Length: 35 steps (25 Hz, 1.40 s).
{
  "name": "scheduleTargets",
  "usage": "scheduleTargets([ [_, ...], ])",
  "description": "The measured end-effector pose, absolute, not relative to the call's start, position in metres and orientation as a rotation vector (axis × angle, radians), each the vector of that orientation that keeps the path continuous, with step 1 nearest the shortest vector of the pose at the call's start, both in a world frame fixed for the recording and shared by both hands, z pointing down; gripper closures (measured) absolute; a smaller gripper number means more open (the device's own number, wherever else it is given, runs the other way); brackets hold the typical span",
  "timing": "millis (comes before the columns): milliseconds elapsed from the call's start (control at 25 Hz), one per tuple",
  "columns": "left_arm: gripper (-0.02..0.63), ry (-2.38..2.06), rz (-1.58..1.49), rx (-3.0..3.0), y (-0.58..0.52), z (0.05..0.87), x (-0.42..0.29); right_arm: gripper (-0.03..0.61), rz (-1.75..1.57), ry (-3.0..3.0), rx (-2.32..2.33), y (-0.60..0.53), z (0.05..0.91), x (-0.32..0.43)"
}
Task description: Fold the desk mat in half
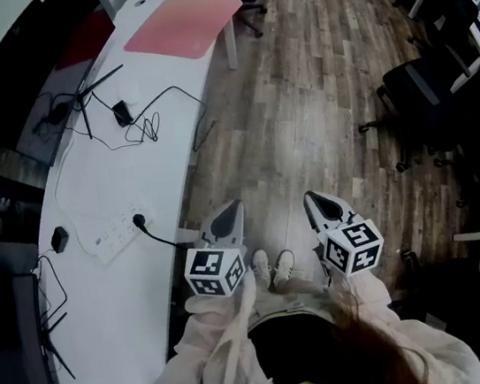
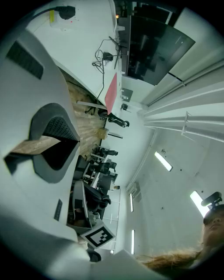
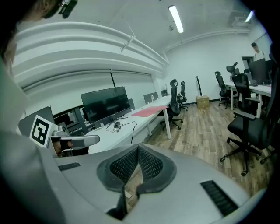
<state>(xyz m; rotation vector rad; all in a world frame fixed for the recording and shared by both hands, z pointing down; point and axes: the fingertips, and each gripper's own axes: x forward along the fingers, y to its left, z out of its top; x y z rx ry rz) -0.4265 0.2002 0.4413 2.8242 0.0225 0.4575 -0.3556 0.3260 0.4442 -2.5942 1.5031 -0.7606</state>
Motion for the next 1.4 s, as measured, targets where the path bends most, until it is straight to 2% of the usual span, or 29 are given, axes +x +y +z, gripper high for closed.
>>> scheduleTargets([
  [800,0.589,0.018,0.413,2.857,0.238,0.443,-0.398,0.566,-0.703,1.508,-2.605,0.364,0.456,-0.332],
  [1080,0.589,0.027,0.419,2.847,0.231,0.449,-0.357,0.566,-0.719,1.522,-2.588,0.347,0.463,-0.296],
  [1400,0.589,0.020,0.401,2.832,0.190,0.446,-0.278,0.566,-0.737,1.517,-2.600,0.313,0.461,-0.222],
])
